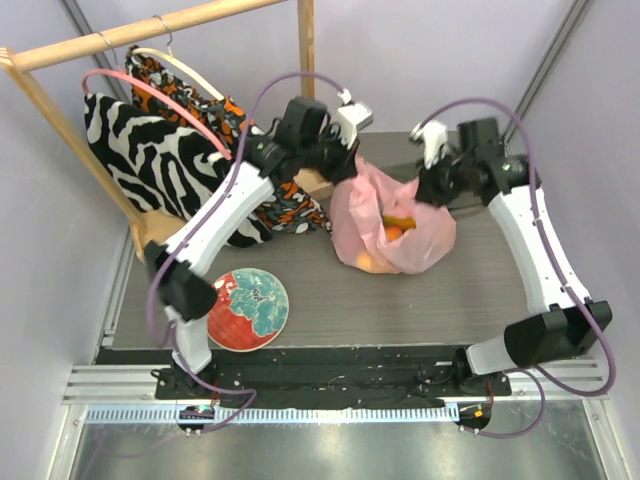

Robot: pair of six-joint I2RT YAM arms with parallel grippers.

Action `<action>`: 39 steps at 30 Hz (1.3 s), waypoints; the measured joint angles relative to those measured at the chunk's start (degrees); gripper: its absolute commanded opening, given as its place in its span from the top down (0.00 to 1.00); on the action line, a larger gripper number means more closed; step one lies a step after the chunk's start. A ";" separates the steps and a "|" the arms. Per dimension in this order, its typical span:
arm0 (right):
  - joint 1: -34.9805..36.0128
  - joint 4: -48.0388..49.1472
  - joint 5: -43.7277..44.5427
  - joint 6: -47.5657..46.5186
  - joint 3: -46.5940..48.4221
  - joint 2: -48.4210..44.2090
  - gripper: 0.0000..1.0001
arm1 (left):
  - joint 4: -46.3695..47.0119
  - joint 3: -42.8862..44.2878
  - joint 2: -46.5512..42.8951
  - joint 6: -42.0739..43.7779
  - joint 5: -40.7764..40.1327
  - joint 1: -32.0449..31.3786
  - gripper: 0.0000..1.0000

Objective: Take the fake fruits out of the plastic bag
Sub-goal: Adjust the plastic bag at the center of the board.

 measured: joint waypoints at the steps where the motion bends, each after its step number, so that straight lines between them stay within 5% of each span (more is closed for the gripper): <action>1: -2.56 1.11 0.24 0.50 3.98 1.84 0.99 | -1.66 7.56 5.16 1.29 -0.04 0.42 1.00; 5: -9.92 6.73 2.73 3.08 19.06 11.32 0.99 | -5.79 39.21 25.57 3.56 0.11 3.10 1.00; 12: -16.37 14.51 7.78 12.09 53.31 36.00 0.99 | 4.15 34.21 27.50 3.89 -4.35 8.31 1.00; 16: -17.57 19.43 9.46 16.15 56.76 37.05 0.99 | 11.04 39.04 26.91 4.24 -5.70 8.39 1.00; 23: -17.42 31.91 9.18 17.35 28.04 11.39 0.99 | 18.64 35.23 15.56 7.80 -2.93 6.16 1.00; 30: -17.16 37.75 8.24 9.99 -16.79 -19.52 0.99 | 15.96 0.07 -4.24 8.44 4.28 5.92 1.00; 36: -17.14 31.61 9.03 6.80 -41.81 -24.17 0.99 | 8.83 -24.74 -5.35 9.22 4.11 4.85 1.00; 39: -17.14 27.58 9.07 6.82 -44.11 -24.15 0.83 | 4.83 -30.10 -4.90 9.22 3.50 4.70 0.80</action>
